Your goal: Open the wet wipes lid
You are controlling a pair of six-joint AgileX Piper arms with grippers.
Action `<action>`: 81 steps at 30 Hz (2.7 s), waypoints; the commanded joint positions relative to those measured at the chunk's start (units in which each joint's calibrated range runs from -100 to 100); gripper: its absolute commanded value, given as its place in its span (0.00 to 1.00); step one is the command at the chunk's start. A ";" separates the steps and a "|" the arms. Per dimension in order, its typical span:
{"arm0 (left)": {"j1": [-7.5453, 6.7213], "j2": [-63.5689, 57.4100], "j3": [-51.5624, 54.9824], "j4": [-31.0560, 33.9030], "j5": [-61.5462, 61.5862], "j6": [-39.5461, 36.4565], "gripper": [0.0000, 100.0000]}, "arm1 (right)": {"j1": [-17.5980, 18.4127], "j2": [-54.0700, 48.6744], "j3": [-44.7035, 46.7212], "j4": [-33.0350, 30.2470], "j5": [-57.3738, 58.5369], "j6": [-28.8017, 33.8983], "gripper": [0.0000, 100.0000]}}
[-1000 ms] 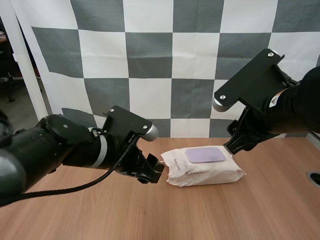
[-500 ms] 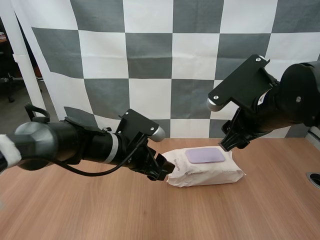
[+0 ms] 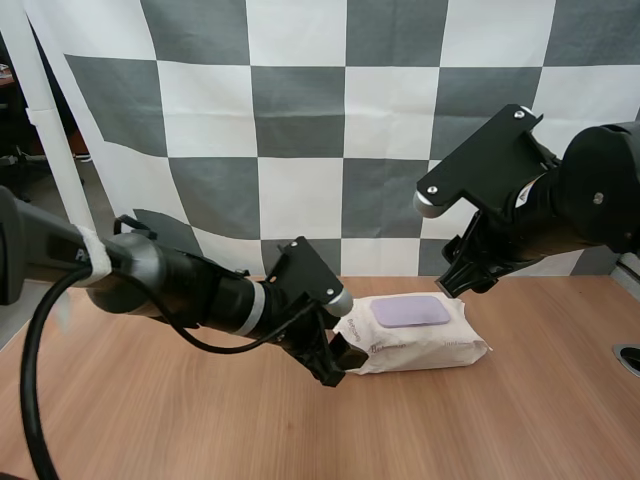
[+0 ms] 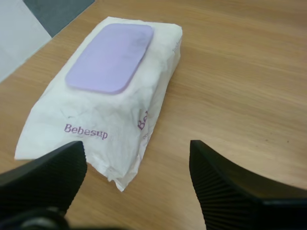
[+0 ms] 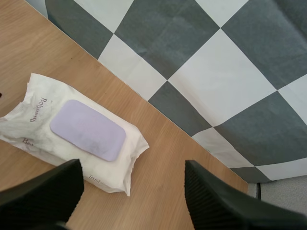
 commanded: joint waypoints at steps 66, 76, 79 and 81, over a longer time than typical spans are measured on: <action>-10.03 17.13 -10.81 -8.36 -21.36 2.03 0.00 | 0.05 15.57 7.02 9.64 -6.90 -34.43 1.00; -3.98 17.13 -10.81 -6.89 -9.23 2.03 0.00 | -1.75 17.07 7.02 13.93 -10.61 -38.86 1.00; -3.30 17.13 -10.81 -5.71 -4.05 2.03 0.00 | -2.86 17.61 7.02 17.35 -10.61 -41.95 1.00; -3.30 17.13 -10.81 -4.63 -3.24 1.94 0.00 | -3.30 18.47 7.02 19.44 -10.22 -43.47 1.00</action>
